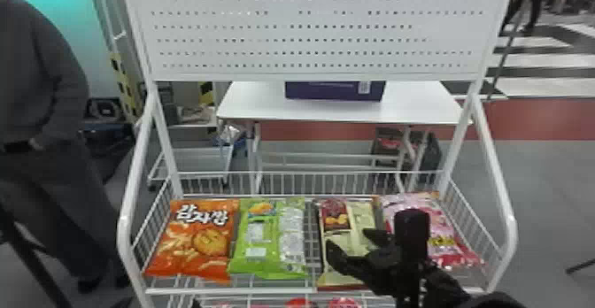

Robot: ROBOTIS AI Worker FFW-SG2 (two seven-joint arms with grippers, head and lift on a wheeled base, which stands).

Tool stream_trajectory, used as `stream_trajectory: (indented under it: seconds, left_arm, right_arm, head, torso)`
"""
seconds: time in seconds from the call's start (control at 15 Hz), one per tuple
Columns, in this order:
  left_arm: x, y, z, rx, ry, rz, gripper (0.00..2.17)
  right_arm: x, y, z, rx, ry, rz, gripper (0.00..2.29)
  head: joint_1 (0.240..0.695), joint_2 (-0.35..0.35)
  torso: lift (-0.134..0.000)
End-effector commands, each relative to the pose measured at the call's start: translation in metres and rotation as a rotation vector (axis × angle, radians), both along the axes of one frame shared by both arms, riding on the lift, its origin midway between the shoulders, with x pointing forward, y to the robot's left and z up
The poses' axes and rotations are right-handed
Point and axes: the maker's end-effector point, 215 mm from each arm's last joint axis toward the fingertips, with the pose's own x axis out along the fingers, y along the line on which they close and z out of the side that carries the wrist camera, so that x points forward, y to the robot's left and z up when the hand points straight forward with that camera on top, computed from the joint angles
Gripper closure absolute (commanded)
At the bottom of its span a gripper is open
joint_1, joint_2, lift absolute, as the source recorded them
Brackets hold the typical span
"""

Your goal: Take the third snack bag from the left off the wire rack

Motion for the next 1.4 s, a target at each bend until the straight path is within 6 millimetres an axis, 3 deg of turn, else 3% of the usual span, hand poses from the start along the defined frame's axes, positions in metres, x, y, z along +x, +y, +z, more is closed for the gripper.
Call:
stream_trajectory:
  seconds: [0.0, 0.07, 0.13, 0.27, 0.33, 0.73, 1.0, 1.13, 1.33]
  left_arm:
    - [0.001, 0.0, 0.001, 0.0, -0.003, 0.001, 0.17]
    - [0.001, -0.003, 0.0, -0.002, 0.0, -0.004, 0.17]
    - [0.001, -0.004, 0.0, -0.004, 0.0, -0.007, 0.17]
    - [0.001, -0.005, 0.001, -0.003, -0.002, -0.009, 0.17]
    - [0.001, -0.004, 0.001, -0.002, -0.003, -0.007, 0.17]
    - [0.001, -0.003, 0.003, -0.002, -0.005, -0.003, 0.17]
    - [0.0, -0.002, 0.006, -0.005, -0.014, 0.0, 0.17]
    - [0.0, -0.003, 0.007, -0.005, -0.016, -0.001, 0.17]
    - [0.0, -0.003, 0.009, -0.009, -0.021, 0.001, 0.17]
  right_arm:
    - [-0.001, -0.002, -0.016, -0.028, 0.053, 0.006, 0.17]
    - [-0.005, -0.002, -0.024, -0.035, 0.083, 0.016, 0.35]
    - [-0.008, -0.003, -0.028, -0.037, 0.095, 0.02, 0.7]
    - [-0.013, -0.005, -0.031, -0.04, 0.114, 0.02, 1.95]
    - [-0.014, -0.005, -0.03, -0.045, 0.126, 0.023, 2.19]
    - [-0.021, 0.001, -0.009, -0.035, 0.086, 0.037, 2.24]
    - [-0.045, -0.006, 0.038, -0.001, -0.018, 0.016, 2.24]
    - [-0.061, -0.03, 0.073, 0.008, -0.101, -0.024, 2.24]
    - [-0.096, -0.065, 0.102, 0.051, -0.184, -0.064, 2.24]
  head:
    - [0.499, 0.0]
    - [0.499, 0.0]
    - [0.499, 0.0]
    - [0.499, 0.0]
    - [0.499, 0.0]
    - [0.499, 0.0]
    - [0.499, 0.0]
    - [0.499, 0.0]
    - [0.499, 0.0]
  torso:
    - [0.0]
    - [0.0]
    - [0.0]
    - [0.0]
    - [0.0]
    - [0.0]
    - [0.0]
    - [0.0]
    - [0.0]
